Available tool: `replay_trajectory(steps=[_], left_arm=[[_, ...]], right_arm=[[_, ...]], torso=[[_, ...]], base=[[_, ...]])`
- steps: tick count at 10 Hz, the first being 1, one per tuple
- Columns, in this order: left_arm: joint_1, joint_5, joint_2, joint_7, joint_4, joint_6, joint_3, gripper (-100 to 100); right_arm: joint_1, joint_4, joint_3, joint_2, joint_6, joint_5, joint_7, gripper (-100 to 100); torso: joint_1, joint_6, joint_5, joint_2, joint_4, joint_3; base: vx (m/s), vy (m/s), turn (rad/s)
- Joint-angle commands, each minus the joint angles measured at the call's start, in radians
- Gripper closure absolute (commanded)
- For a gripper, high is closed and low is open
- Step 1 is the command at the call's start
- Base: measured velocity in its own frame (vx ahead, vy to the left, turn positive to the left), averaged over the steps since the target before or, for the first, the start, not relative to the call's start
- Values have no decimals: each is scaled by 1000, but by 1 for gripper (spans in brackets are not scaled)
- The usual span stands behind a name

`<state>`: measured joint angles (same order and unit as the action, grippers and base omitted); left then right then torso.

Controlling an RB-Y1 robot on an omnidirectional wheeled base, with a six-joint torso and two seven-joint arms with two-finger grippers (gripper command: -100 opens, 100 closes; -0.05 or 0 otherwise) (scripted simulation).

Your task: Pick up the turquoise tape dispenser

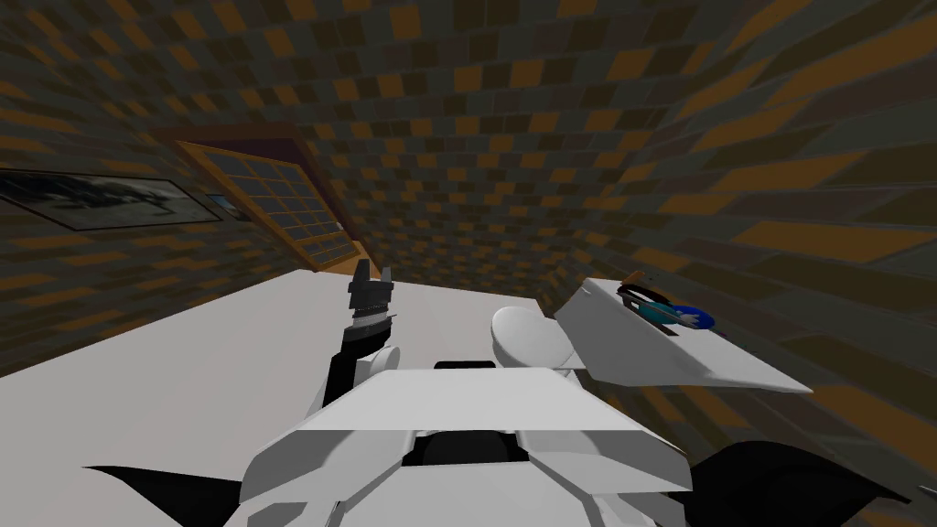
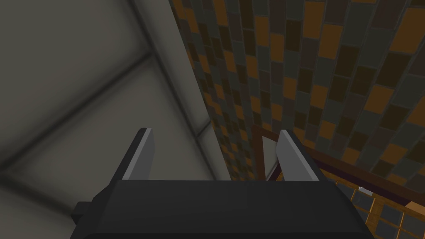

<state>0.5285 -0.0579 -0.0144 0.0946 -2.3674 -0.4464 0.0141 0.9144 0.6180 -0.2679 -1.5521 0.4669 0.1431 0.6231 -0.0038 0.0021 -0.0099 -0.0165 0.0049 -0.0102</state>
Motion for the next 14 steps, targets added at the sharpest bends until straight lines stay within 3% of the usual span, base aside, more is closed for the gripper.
replay_trajectory(steps=[1, 2, 4, 5, 7, 8, 9, 11, 12, 13, 14], left_arm=[[0, 0, 0, 0, 0, 0, 0, 0], [0, 0, 0, 0, 0, 0, 0, 0], [0, 0, 0, 0, 0, 0, 0, 0], [0, 0, 0, 0, 0, 0, 0, 0], [0, 0, 0, 0, 0, 0, 0, 0], [0, 0, 0, 0, 0, 0, 0, 0], [0, 0, 0, 0, 0, 0, 0, 0], [0, 0, 0, 0, 0, 0, 0, 0], [0, 0, 0, 0, 0, 0, 0, 0], [0, 0, 0, 0, 0, 0, 0, 0], [0, 0, 0, 0, 0, 0, 0, 0]], right_arm=[[-50, -29, 43, 50, 19, -3, 41, -100], [-53, -29, 43, 63, 19, -3, 41, -100], [-120, -58, 105, 136, 43, -6, 93, -100], [-128, -58, 105, 148, 43, -6, 93, -100], [-208, -83, 165, 219, 67, -13, 140, -100], [-214, -83, 165, 233, 67, -13, 140, -100], [-260, -94, 194, 274, 79, -17, 162, -100], [-260, -94, 194, 275, 79, -17, 162, -100], [-308, -103, 221, 316, 91, -22, 183, -100], [-308, -103, 221, 316, 91, -22, 183, -100], [-339, -111, 248, 357, 102, -28, 202, -100]], torso=[[0, 0, 0, 0, 0, 0], [0, 0, 0, -2, 1, -1], [-1, 0, 0, 0, 0, 0], [-2, -1, -1, -1, 0, -1], [-2, 0, -1, 1, 0, 1], [-3, -1, -1, 1, 0, 0], [-3, 0, -1, 3, -1, 2], [-2, 0, -1, 5, -1, 3], [0, 0, 0, 8, -2, 4], [0, -1, 0, 8, -2, 5], [0, -1, 0, 8, -2, 5]], base=[[-226, -43, 44], [-176, -22, 18], [-184, -57, 49], [-157, -44, 25], [-171, -65, 50], [-124, -68, 40], [-123, -79, 46], [-88, -37, 12], [-67, -28, 39], [-80, -34, 40], [-117, -56, 57]])
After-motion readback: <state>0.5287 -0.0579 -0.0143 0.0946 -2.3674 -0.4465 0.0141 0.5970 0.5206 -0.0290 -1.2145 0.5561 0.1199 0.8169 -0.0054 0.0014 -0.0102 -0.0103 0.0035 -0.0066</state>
